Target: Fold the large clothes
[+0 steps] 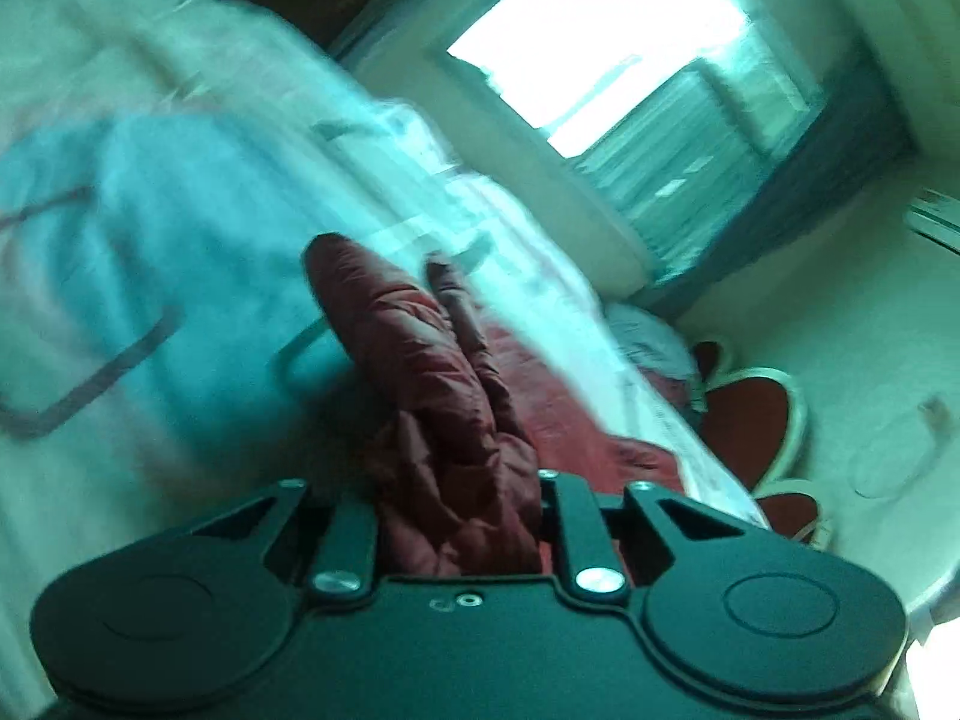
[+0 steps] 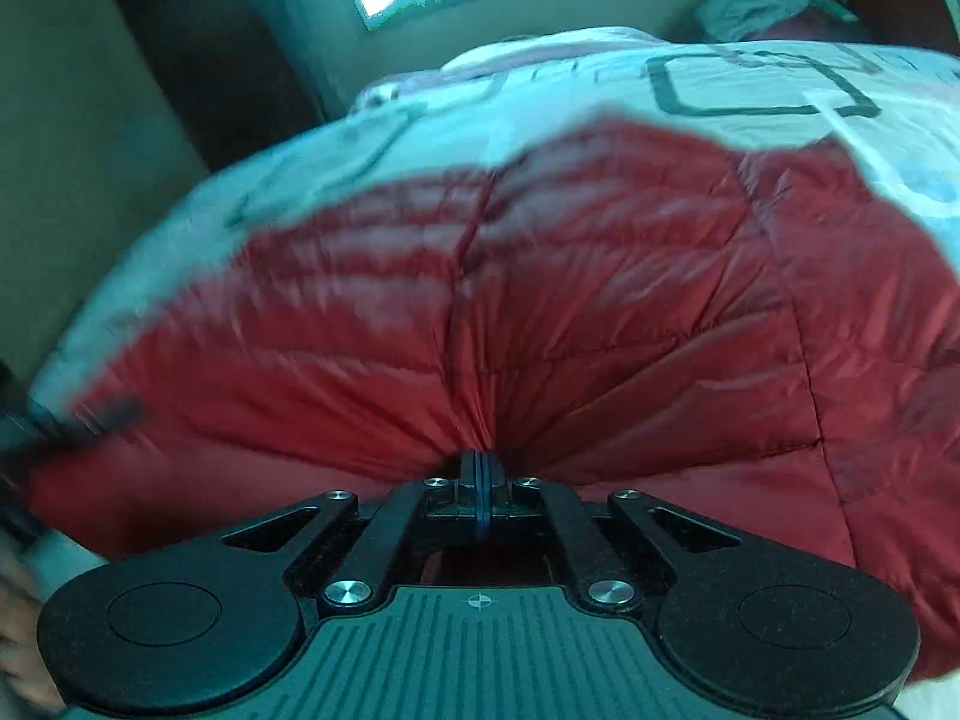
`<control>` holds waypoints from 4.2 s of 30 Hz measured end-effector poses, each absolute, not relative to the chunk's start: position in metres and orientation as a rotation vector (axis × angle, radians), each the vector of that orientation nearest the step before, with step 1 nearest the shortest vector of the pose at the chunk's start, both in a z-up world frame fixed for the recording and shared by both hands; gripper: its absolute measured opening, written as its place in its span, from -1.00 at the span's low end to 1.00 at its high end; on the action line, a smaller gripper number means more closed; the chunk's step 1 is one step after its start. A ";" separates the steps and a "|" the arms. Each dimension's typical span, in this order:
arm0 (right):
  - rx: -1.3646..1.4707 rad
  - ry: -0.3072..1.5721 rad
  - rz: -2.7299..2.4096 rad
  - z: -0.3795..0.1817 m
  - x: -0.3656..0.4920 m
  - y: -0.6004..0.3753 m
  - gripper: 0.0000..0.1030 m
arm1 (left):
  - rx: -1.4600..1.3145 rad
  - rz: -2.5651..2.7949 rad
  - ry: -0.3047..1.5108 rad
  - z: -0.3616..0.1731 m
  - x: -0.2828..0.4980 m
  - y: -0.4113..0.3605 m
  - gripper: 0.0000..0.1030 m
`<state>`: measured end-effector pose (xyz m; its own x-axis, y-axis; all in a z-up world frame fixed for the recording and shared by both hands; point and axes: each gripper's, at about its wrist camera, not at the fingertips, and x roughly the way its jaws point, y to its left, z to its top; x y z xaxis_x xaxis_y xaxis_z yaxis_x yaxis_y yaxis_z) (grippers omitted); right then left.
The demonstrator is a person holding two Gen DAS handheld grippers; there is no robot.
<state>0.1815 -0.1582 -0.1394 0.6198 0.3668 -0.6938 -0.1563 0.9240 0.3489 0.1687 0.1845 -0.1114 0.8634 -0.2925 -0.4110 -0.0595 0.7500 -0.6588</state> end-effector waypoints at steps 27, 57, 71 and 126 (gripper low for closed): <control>0.465 0.817 0.293 -0.098 0.182 -0.170 -1.00 | -0.261 -0.286 0.503 -0.042 0.172 0.124 -0.67; 0.543 0.776 0.252 -0.085 0.151 -0.322 -1.00 | -0.005 -0.352 0.594 -0.010 0.191 -0.097 -0.67; 0.666 0.633 0.073 -0.057 0.109 -0.427 0.36 | -0.197 -0.675 0.841 -0.056 0.195 -0.144 0.62; 0.313 0.977 0.155 -0.109 0.287 -0.325 -0.16 | 0.052 -0.679 0.902 -0.122 0.376 -0.075 -0.22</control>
<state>0.2867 -0.3252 -0.1093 0.5527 0.2687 -0.7889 0.0110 0.9442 0.3293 0.3759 -0.0747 -0.1223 0.4280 -0.5220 -0.7378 0.5644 0.7920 -0.2329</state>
